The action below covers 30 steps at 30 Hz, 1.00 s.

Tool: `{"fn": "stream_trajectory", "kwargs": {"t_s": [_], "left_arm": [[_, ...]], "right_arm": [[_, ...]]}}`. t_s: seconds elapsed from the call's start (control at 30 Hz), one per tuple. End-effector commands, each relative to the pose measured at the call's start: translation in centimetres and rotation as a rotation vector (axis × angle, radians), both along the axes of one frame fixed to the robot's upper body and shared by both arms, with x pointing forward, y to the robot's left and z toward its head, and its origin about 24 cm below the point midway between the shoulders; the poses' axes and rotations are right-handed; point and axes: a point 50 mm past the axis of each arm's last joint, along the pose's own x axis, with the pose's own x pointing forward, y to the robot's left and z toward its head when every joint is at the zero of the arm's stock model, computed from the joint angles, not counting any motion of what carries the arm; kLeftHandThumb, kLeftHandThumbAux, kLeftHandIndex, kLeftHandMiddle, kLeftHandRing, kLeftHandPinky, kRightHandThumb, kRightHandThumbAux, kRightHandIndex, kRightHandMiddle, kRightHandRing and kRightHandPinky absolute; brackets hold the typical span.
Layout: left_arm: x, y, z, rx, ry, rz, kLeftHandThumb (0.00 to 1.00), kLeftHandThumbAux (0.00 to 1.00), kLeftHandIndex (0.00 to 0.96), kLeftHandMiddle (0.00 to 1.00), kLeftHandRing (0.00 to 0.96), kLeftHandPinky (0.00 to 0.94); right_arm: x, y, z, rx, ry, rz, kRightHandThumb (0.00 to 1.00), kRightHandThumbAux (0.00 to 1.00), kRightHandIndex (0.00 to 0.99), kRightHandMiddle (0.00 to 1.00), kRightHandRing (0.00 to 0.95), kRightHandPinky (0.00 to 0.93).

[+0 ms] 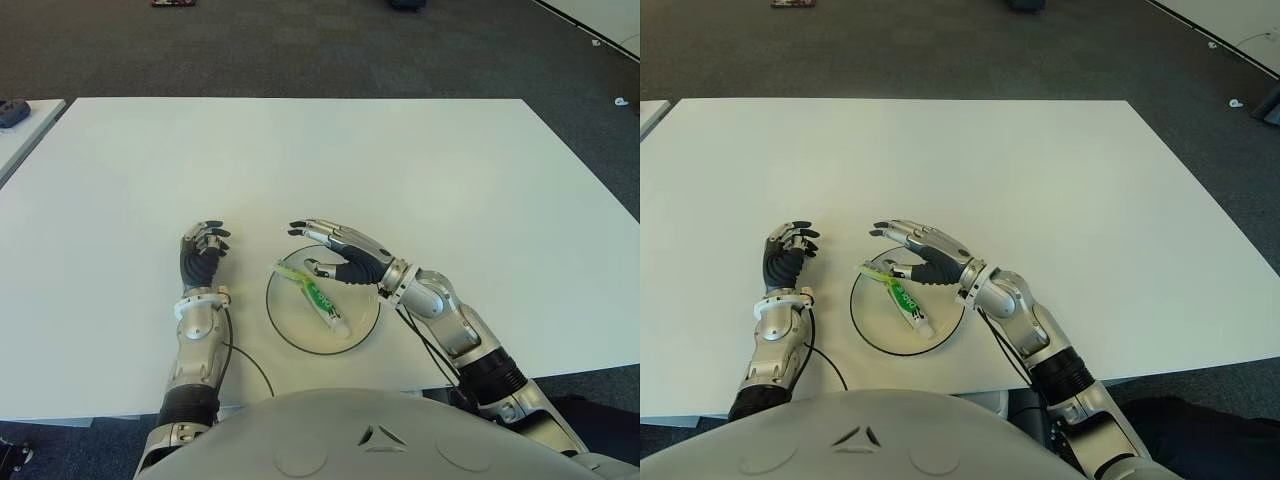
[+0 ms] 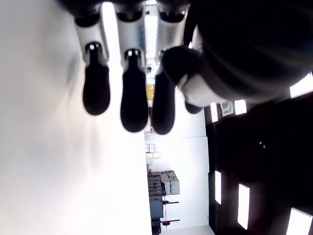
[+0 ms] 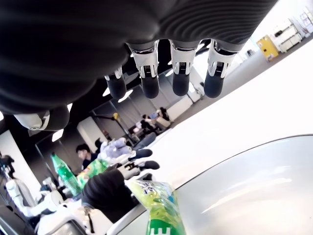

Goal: Put the toothpaste on the table into the plate.

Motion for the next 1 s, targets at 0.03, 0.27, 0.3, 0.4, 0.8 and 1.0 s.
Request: {"fn": "stream_trajectory", "kwargs": {"t_s": [0.03, 0.27, 0.3, 0.4, 0.8, 1.0], "left_arm": [[-0.6, -0.1, -1.0, -0.021, 0.056, -0.004, 0.834, 0.677, 0.401, 0.516, 0.634, 0.616], [-0.6, -0.1, -1.1, -0.011, 0.060, -0.003, 0.834, 0.678, 0.401, 0.513, 0.628, 0.602], [-0.6, -0.1, -1.1, -0.011, 0.060, -0.004, 0.834, 0.678, 0.401, 0.512, 0.627, 0.600], [-0.5, -0.1, -1.1, -0.016, 0.063, 0.003, 0.834, 0.678, 0.401, 0.509, 0.621, 0.593], [-0.5, -0.3, -1.0, -0.009, 0.054, 0.000, 0.833, 0.679, 0.400, 0.503, 0.615, 0.596], [-0.4, -0.3, -0.9, -0.001, 0.044, -0.019, 0.834, 0.679, 0.401, 0.504, 0.620, 0.601]], "right_arm": [[0.3, -1.1, 0.8, 0.064, 0.061, -0.047, 0.536, 0.160, 0.000, 0.000, 0.000, 0.000], [0.3, -2.9, 1.1, 0.223, 0.203, -0.136, 0.534, 0.178, 0.000, 0.000, 0.000, 0.000], [0.4, -2.9, 1.1, 0.230, 0.208, -0.139, 0.533, 0.180, 0.000, 0.000, 0.000, 0.000], [1.1, -3.6, 0.5, 0.354, 0.200, -0.255, 0.493, 0.232, 0.000, 0.000, 0.000, 0.015], [1.8, -5.7, -1.3, 0.889, 0.290, -0.604, 0.397, 0.573, 0.237, 0.242, 0.294, 0.387], [1.5, -7.8, -3.6, 0.917, 0.308, -0.790, 0.640, 0.704, 0.401, 0.394, 0.422, 0.467]]}}
